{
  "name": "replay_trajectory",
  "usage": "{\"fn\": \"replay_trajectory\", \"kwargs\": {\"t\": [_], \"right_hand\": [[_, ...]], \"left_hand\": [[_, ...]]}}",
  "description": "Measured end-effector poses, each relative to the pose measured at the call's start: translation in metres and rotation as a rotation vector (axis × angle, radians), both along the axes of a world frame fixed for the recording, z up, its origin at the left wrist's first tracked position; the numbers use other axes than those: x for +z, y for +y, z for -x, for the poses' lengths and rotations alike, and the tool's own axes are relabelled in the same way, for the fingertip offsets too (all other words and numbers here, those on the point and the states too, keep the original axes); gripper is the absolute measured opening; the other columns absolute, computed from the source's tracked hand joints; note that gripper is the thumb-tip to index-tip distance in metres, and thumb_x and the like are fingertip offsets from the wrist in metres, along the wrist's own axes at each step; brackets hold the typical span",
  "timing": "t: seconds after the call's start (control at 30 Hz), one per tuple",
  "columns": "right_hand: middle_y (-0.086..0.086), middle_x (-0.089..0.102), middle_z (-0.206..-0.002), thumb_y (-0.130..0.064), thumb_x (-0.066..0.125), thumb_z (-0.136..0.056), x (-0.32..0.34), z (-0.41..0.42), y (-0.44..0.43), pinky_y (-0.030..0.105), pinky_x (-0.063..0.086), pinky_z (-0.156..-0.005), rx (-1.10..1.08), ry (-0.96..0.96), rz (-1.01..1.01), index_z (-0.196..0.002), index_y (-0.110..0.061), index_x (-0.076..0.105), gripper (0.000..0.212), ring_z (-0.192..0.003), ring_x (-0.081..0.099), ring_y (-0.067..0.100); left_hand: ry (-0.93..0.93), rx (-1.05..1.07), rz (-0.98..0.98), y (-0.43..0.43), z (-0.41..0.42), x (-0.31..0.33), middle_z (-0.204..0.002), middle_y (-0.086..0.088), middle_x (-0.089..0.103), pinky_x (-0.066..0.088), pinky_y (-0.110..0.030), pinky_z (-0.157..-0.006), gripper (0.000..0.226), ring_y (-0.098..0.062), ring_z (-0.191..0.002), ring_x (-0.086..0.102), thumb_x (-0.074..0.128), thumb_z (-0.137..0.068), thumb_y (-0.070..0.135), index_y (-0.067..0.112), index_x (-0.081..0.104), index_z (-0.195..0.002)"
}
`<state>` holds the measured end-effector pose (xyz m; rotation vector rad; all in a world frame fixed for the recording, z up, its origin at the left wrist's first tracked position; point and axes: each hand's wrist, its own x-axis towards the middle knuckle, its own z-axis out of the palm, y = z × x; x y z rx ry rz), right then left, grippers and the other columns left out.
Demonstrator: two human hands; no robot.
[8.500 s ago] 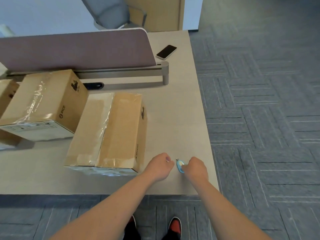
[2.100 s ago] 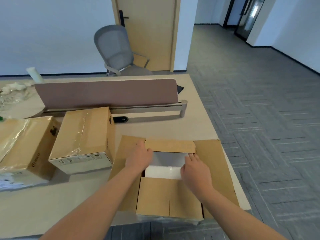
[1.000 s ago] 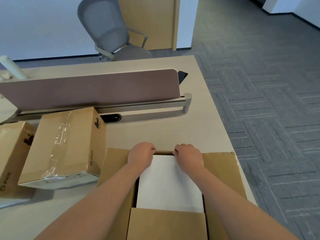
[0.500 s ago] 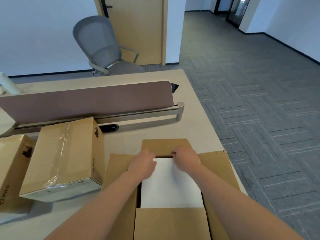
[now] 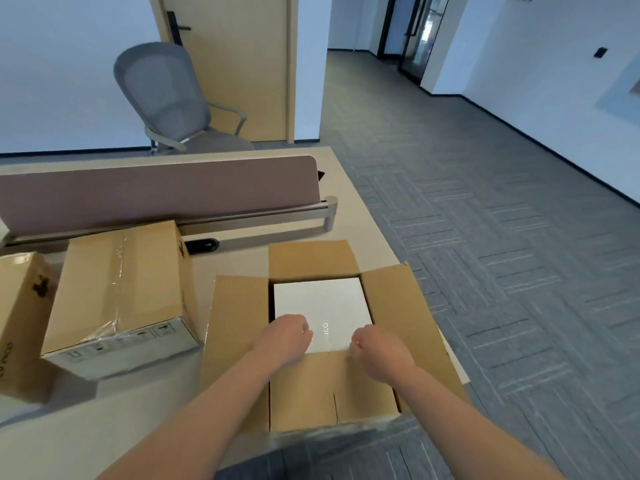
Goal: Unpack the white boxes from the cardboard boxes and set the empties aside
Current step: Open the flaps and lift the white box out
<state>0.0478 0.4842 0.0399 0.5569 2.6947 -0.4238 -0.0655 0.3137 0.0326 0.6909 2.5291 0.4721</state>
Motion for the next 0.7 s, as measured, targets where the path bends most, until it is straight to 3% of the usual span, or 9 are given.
{"fn": "replay_trajectory", "kwargs": {"t": [0.07,0.17,0.23,0.33,0.4,0.47,0.53,0.6,0.7], "right_hand": [[-0.005,0.052,-0.087,-0.027,0.042,-0.102,0.0,-0.013,-0.003,0.024,0.037,-0.059,0.058,-0.015,-0.003,-0.081,-0.026,0.056,0.025,-0.081,0.058,0.018],[0.0,0.055,-0.119,-0.033,0.04,-0.103,0.009,-0.027,-0.007,0.032,0.044,-0.081,0.063,0.128,-0.011,-0.124,-0.021,0.061,0.032,-0.105,0.057,0.023],[0.0,0.057,-0.107,-0.036,0.036,-0.104,0.024,-0.036,-0.011,0.032,0.043,-0.076,0.047,0.24,-0.031,-0.11,-0.019,0.065,0.034,-0.096,0.058,0.023],[-0.002,0.053,-0.076,-0.038,0.03,-0.106,0.043,-0.056,-0.018,0.031,0.04,-0.058,0.002,0.31,-0.119,-0.08,-0.017,0.054,0.041,-0.07,0.055,0.018],[-0.002,0.054,-0.072,-0.037,0.028,-0.106,0.05,-0.074,-0.023,0.03,0.04,-0.052,-0.052,0.293,-0.133,-0.082,-0.017,0.053,0.04,-0.064,0.055,0.016],[-0.001,0.058,-0.077,-0.03,0.031,-0.106,0.052,-0.092,-0.029,0.03,0.049,-0.057,-0.054,0.197,-0.159,-0.091,-0.015,0.058,0.034,-0.068,0.059,0.017],[0.0,0.061,-0.085,-0.02,0.039,-0.102,0.051,-0.107,-0.035,0.03,0.054,-0.066,-0.032,0.061,-0.162,-0.1,-0.014,0.063,0.024,-0.075,0.063,0.018],[-0.001,0.062,-0.091,-0.017,0.047,-0.099,0.044,-0.12,-0.039,0.029,0.051,-0.068,-0.039,-0.03,-0.124,-0.107,-0.016,0.062,0.017,-0.08,0.061,0.018],[0.004,0.061,-0.11,-0.009,0.049,-0.097,0.026,-0.136,-0.044,0.031,0.046,-0.07,0.007,-0.066,-0.128,-0.117,-0.016,0.059,0.023,-0.091,0.06,0.022]], "left_hand": [[-0.002,-0.006,0.036,-0.002,-0.014,0.001,-0.109,0.0,0.067,0.052,-0.034,-0.083,0.03,-0.02,-0.099,0.062,0.041,-0.097,0.031,0.014,0.065,-0.106],[0.021,-0.012,0.046,-0.005,-0.035,0.01,-0.1,-0.002,0.068,0.051,-0.034,-0.079,0.033,-0.021,-0.091,0.064,0.04,-0.098,0.034,0.013,0.066,-0.1],[0.082,-0.001,0.024,-0.008,-0.052,0.018,-0.088,0.0,0.065,0.051,-0.034,-0.073,0.036,-0.019,-0.082,0.061,0.038,-0.099,0.036,0.014,0.062,-0.084],[0.22,0.026,0.038,-0.012,-0.081,0.038,-0.071,0.002,0.055,0.044,-0.032,-0.063,0.041,-0.017,-0.067,0.054,0.033,-0.102,0.037,0.017,0.049,-0.069],[0.234,0.043,0.061,-0.014,-0.098,0.051,-0.067,0.002,0.051,0.041,-0.03,-0.058,0.041,-0.017,-0.061,0.05,0.034,-0.102,0.036,0.017,0.048,-0.069],[0.186,0.053,0.093,-0.017,-0.115,0.058,-0.064,0.001,0.049,0.036,-0.028,-0.054,0.038,-0.016,-0.058,0.046,0.038,-0.101,0.033,0.015,0.049,-0.07],[0.116,0.03,0.148,-0.022,-0.131,0.057,-0.068,0.001,0.055,0.043,-0.027,-0.057,0.033,-0.015,-0.062,0.053,0.042,-0.099,0.032,0.013,0.058,-0.076],[0.056,0.016,0.189,-0.03,-0.147,0.048,-0.089,0.0,0.066,0.054,-0.03,-0.074,0.027,-0.015,-0.079,0.062,0.045,-0.099,0.032,0.015,0.066,-0.095],[0.028,0.006,0.223,-0.04,-0.161,0.03,-0.119,-0.005,0.064,0.05,-0.034,-0.089,0.019,-0.022,-0.105,0.061,0.045,-0.098,0.024,0.015,0.061,-0.105]]}}
